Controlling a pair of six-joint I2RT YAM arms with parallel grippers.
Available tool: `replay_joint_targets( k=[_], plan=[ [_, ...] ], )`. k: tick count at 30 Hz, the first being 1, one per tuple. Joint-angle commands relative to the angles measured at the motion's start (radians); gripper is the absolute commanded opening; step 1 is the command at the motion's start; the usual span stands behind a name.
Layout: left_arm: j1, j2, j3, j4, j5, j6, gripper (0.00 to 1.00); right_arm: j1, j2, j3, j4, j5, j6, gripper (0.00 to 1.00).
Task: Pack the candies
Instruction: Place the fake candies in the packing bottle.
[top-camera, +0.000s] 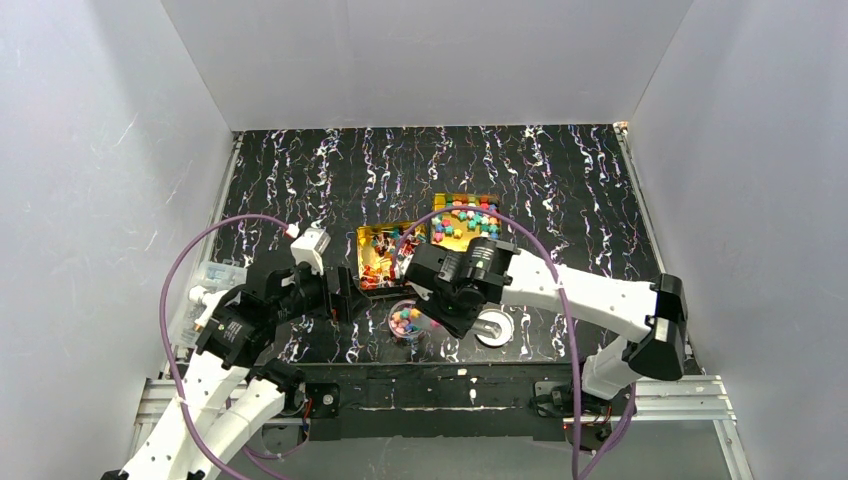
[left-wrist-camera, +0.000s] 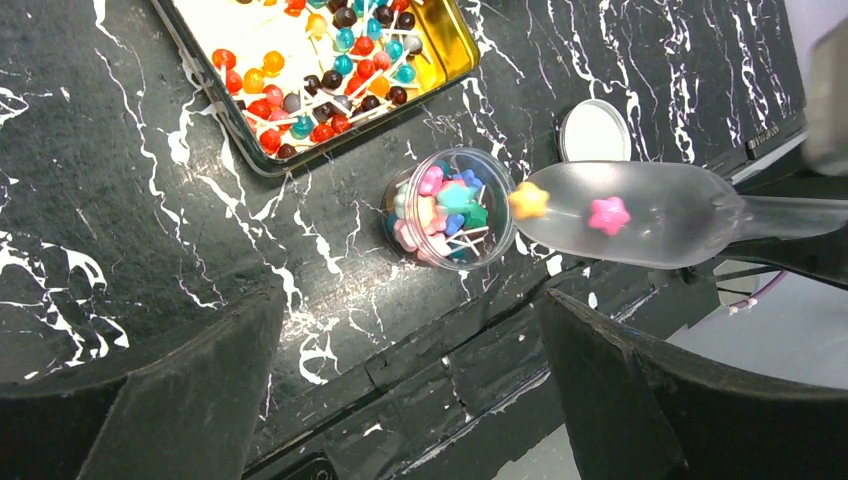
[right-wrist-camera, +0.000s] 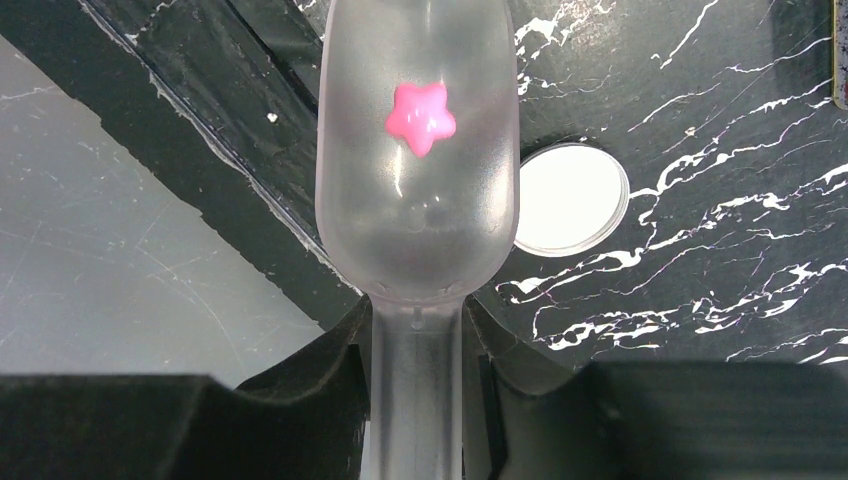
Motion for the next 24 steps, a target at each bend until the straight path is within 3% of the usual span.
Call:
replay_joint_targets(
  k=[1,17,24],
  plan=[
    [0.004,-0.013,-0.014,0.024,0.015,0.017,0.99,0.007,0.038,0.072,-0.054,-0.007,0.018,0.01],
    [0.004,-0.047,-0.03,0.032,0.034,0.015,0.99,0.008,0.074,0.134,-0.119,0.094,0.063,0.01],
    [0.004,-0.032,-0.03,0.033,0.026,0.007,0.99,-0.025,-0.186,-0.041,0.056,0.34,0.139,0.01]
  ],
)
